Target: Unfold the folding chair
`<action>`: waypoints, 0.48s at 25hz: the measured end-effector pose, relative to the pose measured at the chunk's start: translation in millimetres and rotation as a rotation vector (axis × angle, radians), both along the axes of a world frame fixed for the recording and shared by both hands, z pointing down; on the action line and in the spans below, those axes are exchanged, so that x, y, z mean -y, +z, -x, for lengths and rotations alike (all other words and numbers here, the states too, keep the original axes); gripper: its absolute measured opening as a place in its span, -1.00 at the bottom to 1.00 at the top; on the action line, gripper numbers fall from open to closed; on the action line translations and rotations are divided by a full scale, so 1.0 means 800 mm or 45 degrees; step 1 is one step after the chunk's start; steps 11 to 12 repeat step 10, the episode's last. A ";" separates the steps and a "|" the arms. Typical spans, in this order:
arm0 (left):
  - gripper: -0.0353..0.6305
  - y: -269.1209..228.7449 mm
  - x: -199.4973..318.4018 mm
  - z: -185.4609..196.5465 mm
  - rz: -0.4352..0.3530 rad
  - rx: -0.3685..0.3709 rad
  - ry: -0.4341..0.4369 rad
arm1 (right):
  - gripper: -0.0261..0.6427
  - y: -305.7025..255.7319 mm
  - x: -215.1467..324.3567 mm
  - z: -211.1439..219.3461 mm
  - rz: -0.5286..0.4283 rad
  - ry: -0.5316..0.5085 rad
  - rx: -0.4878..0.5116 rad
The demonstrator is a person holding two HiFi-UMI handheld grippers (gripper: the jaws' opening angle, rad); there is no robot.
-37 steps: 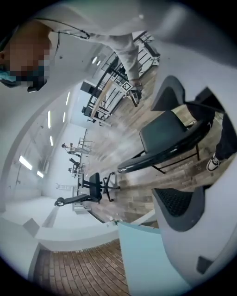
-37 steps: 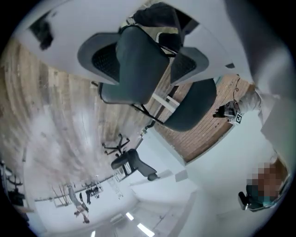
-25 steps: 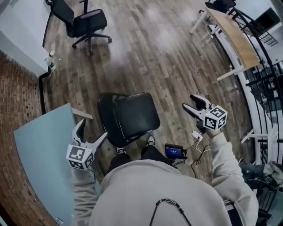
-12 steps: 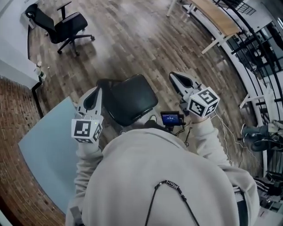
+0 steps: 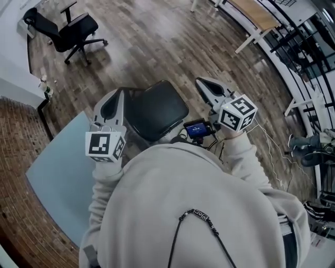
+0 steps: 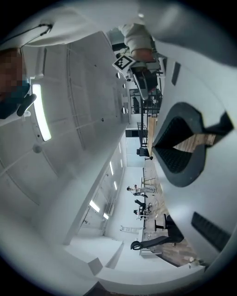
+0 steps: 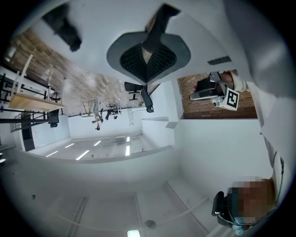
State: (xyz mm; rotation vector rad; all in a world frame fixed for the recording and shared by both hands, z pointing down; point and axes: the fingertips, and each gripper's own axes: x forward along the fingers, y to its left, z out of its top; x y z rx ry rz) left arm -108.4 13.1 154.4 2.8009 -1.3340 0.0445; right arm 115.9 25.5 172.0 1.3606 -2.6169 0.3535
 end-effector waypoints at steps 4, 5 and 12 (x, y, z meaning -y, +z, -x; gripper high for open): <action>-0.88 0.003 -0.006 0.006 0.015 0.006 0.000 | -0.90 -0.007 0.001 0.028 -0.022 -0.056 0.004; -0.88 0.003 -0.006 0.006 0.012 0.011 0.000 | -0.90 -0.008 0.003 0.033 -0.027 -0.065 0.005; -0.88 0.001 -0.010 0.003 -0.001 0.021 0.004 | -0.90 -0.008 0.006 0.051 -0.024 -0.105 0.007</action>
